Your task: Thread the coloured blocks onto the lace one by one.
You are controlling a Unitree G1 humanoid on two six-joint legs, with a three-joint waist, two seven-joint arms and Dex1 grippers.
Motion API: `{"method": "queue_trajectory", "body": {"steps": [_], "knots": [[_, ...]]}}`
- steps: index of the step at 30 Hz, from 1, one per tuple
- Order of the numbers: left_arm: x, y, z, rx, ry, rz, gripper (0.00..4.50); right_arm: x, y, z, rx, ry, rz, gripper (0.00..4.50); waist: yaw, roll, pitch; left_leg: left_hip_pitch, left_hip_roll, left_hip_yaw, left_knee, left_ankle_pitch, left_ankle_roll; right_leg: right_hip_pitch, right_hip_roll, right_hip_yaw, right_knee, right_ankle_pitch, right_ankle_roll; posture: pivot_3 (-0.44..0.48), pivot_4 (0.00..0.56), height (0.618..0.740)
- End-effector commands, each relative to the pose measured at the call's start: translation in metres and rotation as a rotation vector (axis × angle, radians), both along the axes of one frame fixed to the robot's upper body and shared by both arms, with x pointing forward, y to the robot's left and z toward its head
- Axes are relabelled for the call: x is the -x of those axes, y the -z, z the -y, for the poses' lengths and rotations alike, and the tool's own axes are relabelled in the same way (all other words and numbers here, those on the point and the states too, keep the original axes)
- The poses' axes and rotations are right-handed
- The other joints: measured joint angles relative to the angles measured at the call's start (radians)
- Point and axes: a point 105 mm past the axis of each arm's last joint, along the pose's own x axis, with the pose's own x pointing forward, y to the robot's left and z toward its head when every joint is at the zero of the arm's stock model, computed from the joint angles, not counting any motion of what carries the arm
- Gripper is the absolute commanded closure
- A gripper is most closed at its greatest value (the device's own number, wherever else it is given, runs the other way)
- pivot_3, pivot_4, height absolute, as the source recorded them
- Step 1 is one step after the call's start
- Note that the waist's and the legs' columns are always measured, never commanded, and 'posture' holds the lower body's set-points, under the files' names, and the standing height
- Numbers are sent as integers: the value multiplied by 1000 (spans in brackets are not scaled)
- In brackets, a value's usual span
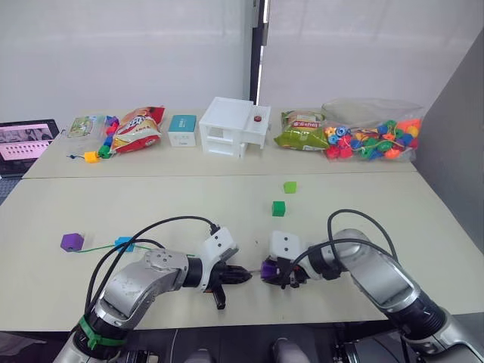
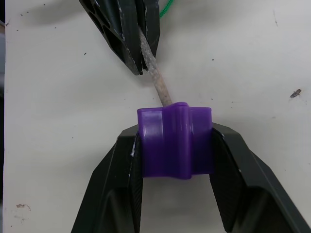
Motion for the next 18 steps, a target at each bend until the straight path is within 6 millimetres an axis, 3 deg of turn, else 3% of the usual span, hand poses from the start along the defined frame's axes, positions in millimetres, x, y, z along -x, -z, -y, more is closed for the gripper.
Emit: {"method": "queue_trajectory", "body": {"steps": [1, 11, 18], "knots": [[22, -18, 25, 105, 184, 2, 4500, 1, 8, -4, 20, -4, -19, 3137, 0, 0, 0, 0, 0, 0, 0, 0, 0, 0, 0, 0, 0, 0, 0, 0, 150, 740], [22, -38, 26, 97, 231, 49, 4500, -5, 9, -5, 81, -4, 6, 3137, 0, 0, 0, 0, 0, 0, 0, 0, 0, 0, 0, 0, 0, 0, 0, 0, 150, 740], [16, -39, 28, 86, 226, 71, 4500, -9, 9, -9, 78, 8, 23, 3137, 0, 0, 0, 0, 0, 0, 0, 0, 0, 0, 0, 0, 0, 0, 0, 0, 150, 740]]}}
